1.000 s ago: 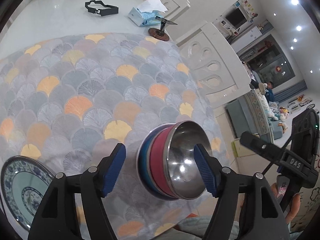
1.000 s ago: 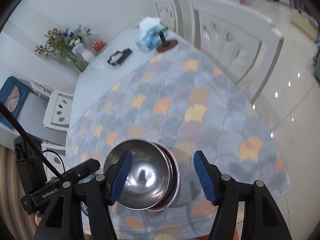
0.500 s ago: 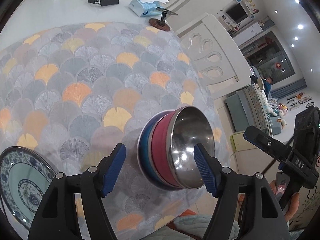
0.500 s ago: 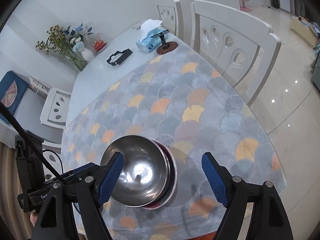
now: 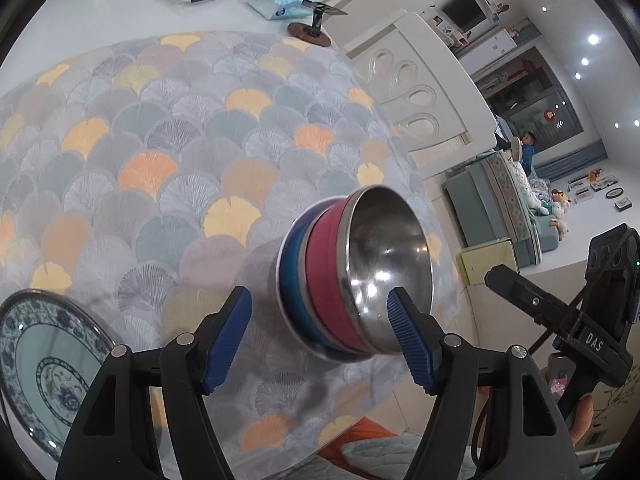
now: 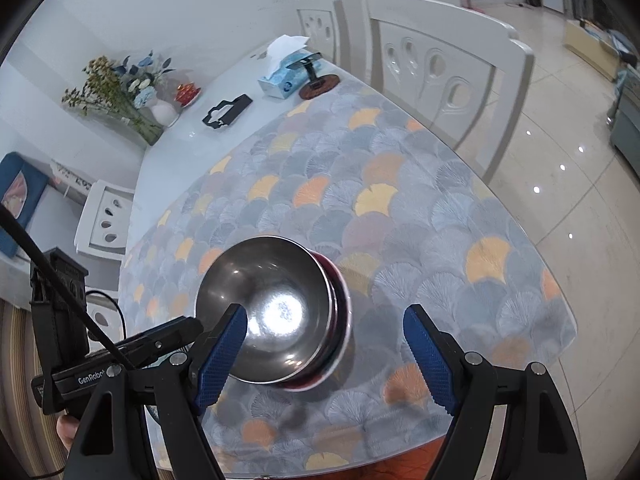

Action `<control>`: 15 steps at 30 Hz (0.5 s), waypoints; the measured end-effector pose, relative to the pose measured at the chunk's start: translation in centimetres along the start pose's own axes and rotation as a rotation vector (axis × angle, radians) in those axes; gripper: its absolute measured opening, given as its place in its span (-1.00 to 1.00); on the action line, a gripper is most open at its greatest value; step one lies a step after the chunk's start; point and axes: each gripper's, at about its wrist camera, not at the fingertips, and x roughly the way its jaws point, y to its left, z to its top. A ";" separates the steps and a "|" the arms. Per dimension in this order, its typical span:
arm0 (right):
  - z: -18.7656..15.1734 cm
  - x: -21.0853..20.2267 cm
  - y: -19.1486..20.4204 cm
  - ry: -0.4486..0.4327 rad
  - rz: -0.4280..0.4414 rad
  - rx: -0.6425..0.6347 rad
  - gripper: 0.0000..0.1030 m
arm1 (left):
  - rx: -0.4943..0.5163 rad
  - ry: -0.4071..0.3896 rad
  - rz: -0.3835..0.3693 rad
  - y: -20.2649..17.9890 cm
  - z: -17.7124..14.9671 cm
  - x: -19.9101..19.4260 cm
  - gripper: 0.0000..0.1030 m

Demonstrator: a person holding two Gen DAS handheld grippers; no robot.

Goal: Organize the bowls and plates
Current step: 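Open both grippers and reposition them around the rim of the bowl stack, then close both grippers on the rim of the nested bowl stack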

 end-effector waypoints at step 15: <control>0.7 4.0 -0.1 0.139 0.040 -0.052 0.53 | -0.145 -0.078 0.003 1.2 -1.9 -0.7 0.49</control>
